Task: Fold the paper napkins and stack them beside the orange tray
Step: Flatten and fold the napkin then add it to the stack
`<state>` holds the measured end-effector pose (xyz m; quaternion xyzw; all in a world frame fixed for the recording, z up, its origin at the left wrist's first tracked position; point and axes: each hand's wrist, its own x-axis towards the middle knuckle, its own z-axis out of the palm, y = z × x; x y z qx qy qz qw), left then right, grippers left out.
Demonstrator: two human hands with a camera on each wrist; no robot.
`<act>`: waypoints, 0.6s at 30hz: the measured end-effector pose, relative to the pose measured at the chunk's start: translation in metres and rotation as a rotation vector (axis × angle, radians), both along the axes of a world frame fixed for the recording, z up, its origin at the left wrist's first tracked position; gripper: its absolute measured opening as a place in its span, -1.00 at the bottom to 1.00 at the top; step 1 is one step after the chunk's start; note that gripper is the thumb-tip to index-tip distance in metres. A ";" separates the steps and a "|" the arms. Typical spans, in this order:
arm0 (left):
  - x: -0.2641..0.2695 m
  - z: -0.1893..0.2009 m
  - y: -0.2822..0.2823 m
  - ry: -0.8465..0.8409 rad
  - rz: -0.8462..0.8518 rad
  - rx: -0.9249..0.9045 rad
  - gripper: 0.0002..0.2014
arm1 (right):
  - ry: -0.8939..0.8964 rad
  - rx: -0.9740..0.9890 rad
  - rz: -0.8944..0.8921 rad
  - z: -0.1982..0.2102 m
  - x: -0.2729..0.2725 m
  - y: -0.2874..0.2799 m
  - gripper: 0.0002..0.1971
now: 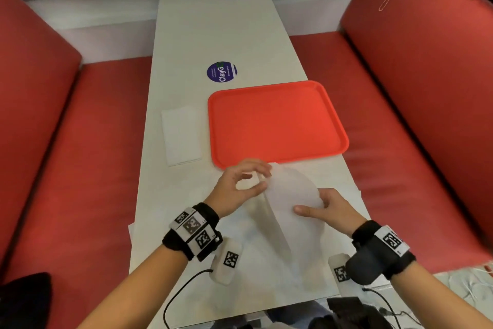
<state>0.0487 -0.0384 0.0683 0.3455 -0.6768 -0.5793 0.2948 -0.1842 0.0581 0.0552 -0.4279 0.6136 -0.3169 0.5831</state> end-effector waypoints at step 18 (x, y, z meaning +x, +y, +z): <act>0.024 -0.024 0.040 0.244 0.181 0.764 -0.57 | -0.236 -0.072 -0.150 0.015 0.072 -0.042 -0.74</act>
